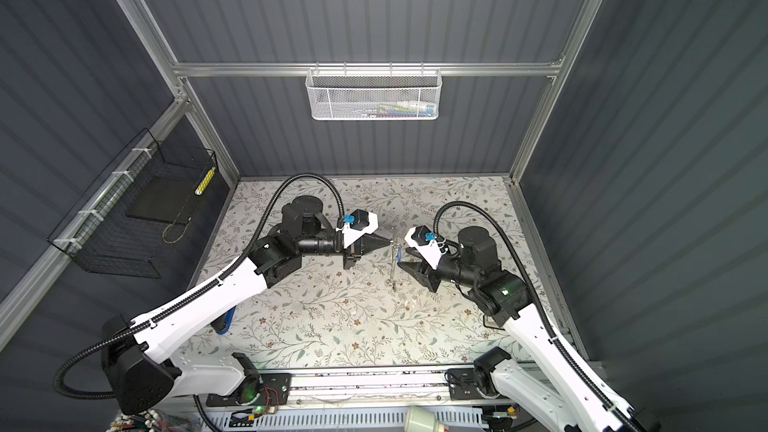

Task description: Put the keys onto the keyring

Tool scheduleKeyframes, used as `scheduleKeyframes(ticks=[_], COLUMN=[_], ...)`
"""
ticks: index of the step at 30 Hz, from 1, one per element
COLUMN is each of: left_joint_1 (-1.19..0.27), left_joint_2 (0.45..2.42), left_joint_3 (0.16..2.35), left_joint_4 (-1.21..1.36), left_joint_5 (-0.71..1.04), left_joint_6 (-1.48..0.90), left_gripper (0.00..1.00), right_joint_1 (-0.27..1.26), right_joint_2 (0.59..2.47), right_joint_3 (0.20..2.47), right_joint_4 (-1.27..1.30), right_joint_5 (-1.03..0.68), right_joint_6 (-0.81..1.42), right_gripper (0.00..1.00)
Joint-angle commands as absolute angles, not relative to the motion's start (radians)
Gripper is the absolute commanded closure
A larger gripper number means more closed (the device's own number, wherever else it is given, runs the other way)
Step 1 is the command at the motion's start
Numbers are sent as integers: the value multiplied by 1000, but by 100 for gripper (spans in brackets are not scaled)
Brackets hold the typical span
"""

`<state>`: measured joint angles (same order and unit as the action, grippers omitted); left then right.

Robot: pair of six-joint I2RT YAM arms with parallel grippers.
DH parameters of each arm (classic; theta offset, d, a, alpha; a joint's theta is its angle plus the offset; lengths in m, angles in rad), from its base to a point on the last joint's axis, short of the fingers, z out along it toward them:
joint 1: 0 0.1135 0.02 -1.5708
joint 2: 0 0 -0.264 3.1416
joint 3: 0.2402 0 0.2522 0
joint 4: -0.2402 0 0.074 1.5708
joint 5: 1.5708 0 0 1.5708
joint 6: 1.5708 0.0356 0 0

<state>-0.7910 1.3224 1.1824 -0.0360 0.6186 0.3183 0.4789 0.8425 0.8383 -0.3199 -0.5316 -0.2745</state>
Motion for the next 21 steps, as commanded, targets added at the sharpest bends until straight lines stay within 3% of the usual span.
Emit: scheduleKeyframes(ticks=[1, 10, 21], left_joint_1=[-791, -791, -796], left_joint_2=[1305, 1324, 1336], left_joint_3=[1143, 1109, 1080], left_joint_4=[148, 273, 359], left_joint_5=[599, 558, 526], left_joint_6=[178, 69, 7], left_gripper=[100, 100, 100], right_joint_1=[476, 478, 482], right_joint_2=[833, 876, 884], right_joint_3=[827, 830, 808], right_joint_4=[-228, -147, -35], right_joint_5=[-511, -525, -438], right_joint_6=[-267, -256, -211], right_gripper=[56, 57, 67])
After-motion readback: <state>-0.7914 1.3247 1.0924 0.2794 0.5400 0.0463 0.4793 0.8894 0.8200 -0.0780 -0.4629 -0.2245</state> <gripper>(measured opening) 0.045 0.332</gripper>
